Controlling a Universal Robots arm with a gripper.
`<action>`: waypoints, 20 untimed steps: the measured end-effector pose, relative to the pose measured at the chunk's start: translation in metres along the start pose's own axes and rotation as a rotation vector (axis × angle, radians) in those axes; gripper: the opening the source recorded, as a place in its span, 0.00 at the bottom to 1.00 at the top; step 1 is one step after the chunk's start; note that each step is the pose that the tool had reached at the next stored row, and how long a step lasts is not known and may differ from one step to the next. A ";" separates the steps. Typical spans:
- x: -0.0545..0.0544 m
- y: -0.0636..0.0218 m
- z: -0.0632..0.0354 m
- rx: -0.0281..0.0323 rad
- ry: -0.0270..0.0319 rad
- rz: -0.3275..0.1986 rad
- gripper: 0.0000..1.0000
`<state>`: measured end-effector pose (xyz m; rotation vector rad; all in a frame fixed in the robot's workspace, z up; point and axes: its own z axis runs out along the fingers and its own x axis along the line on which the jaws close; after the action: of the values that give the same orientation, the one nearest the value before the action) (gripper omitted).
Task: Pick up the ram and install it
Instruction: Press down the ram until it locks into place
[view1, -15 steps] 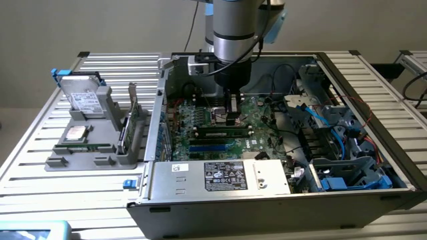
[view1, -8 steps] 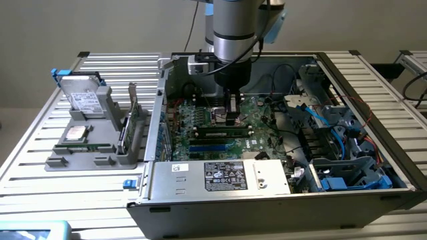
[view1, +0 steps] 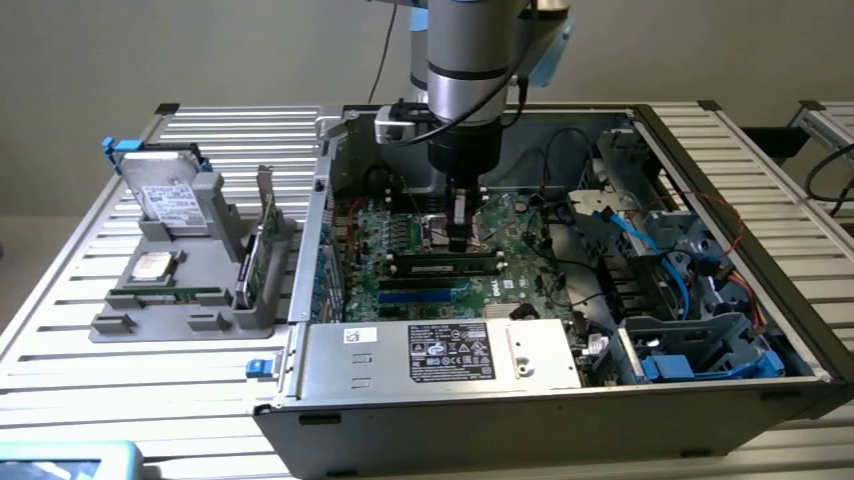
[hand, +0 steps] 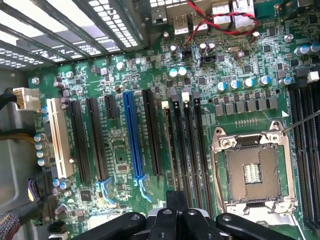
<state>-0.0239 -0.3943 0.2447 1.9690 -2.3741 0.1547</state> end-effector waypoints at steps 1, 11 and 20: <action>0.000 0.0000 0.0001 -0.0016 0.0006 0.015 0.11; 0.000 0.0000 0.0003 -0.0102 -0.0007 0.134 0.11; 0.000 0.0000 0.0002 -0.0232 0.0026 0.256 0.11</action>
<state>-0.0239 -0.3943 0.2446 1.6469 -2.6046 0.1388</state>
